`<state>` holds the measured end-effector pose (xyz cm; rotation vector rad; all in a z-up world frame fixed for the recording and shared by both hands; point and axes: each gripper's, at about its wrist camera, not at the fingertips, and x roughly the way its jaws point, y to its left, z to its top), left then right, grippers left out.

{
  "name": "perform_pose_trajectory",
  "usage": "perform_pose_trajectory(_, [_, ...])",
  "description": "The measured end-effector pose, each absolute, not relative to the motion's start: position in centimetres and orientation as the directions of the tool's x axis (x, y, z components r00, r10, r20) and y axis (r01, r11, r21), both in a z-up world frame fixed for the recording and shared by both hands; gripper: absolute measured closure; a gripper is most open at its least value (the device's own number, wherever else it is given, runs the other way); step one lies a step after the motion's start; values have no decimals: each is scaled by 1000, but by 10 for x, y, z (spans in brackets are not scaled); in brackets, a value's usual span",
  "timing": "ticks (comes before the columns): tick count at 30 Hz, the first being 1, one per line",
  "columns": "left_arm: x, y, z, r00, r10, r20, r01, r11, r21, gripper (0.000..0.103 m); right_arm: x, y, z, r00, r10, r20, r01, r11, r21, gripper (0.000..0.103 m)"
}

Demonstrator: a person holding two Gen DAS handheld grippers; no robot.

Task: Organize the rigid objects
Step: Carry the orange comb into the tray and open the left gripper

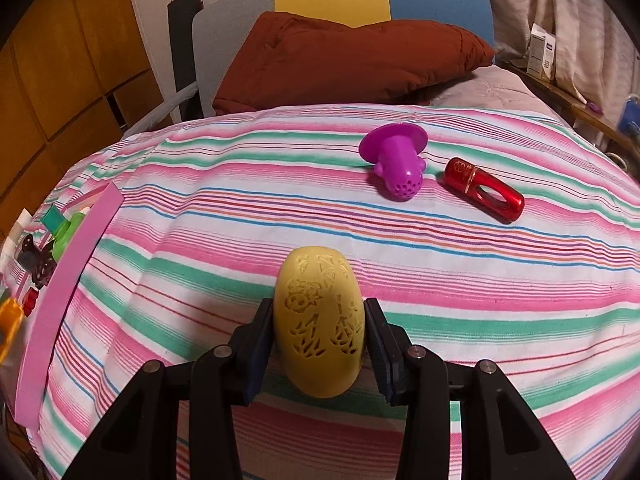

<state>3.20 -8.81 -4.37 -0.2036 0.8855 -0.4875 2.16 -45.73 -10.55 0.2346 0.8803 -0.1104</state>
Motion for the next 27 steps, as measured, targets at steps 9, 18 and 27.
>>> perform_pose_trajectory(9, [67, -52, -64, 564, -332, -756, 190, 943, -272, 74, 19, -446, -106, 635, -13, -772, 200, 969, 148, 59])
perform_pose_trajectory(18, [90, -44, -73, 553, -313, -773, 135, 948, -288, 58, 16, -444, -108, 641, -21, -767, 209, 967, 148, 59])
perform_pose_trajectory(27, [60, -28, -56, 618, -338, -709, 147, 936, -318, 56, 15, -440, -107, 644, -45, -764, 220, 967, 128, 59])
